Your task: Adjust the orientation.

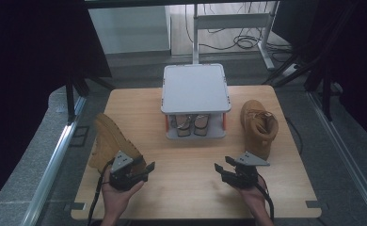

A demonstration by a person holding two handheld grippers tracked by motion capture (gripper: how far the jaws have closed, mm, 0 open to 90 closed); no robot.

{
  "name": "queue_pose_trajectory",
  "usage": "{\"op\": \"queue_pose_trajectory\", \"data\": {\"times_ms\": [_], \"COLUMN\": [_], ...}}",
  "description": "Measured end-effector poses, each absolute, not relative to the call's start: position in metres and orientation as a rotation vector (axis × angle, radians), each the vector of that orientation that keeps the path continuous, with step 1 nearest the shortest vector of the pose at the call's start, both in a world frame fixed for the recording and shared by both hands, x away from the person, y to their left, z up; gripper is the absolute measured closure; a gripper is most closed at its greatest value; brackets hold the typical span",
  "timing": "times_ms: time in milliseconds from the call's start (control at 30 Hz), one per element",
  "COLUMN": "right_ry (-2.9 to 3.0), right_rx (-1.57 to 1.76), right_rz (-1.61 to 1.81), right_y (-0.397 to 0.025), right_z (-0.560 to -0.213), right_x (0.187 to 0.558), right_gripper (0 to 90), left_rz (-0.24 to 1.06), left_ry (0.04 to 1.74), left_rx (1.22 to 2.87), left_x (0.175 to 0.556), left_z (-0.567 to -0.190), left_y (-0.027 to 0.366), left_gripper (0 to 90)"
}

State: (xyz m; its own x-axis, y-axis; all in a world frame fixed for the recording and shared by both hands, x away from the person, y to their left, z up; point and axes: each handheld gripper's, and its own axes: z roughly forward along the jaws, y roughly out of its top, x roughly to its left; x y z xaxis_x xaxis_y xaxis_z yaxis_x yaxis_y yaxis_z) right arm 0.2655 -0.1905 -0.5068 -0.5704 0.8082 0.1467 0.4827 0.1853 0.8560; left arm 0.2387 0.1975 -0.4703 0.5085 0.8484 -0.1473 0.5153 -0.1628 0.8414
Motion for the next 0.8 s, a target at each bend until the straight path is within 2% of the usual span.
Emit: {"op": "queue_pose_trajectory", "data": {"times_ms": [167, 400, 533, 800], "right_ry": [2.125, 2.116, 2.115, 2.110], "right_rx": [1.222, 1.224, 1.224, 1.222], "right_rz": [1.337, 1.333, 1.330, 1.316], "right_y": [-0.191, -0.191, -0.191, -0.191], "right_z": [-0.506, -0.505, -0.506, -0.506], "right_x": [0.265, 0.265, 0.265, 0.265], "right_gripper": [44.8, 44.8, 44.9, 44.9], "left_rz": [0.458, 0.430, 0.450, 0.480], "left_ry": [1.166, 1.199, 1.228, 1.287], "left_rx": [1.808, 1.767, 1.750, 1.686], "left_x": [0.236, 0.231, 0.229, 0.225], "left_z": [-0.468, -0.465, -0.465, -0.462], "left_y": [0.215, 0.245, 0.258, 0.287], "left_gripper": [51.9, 77.3, 86.9, 89.7]}}
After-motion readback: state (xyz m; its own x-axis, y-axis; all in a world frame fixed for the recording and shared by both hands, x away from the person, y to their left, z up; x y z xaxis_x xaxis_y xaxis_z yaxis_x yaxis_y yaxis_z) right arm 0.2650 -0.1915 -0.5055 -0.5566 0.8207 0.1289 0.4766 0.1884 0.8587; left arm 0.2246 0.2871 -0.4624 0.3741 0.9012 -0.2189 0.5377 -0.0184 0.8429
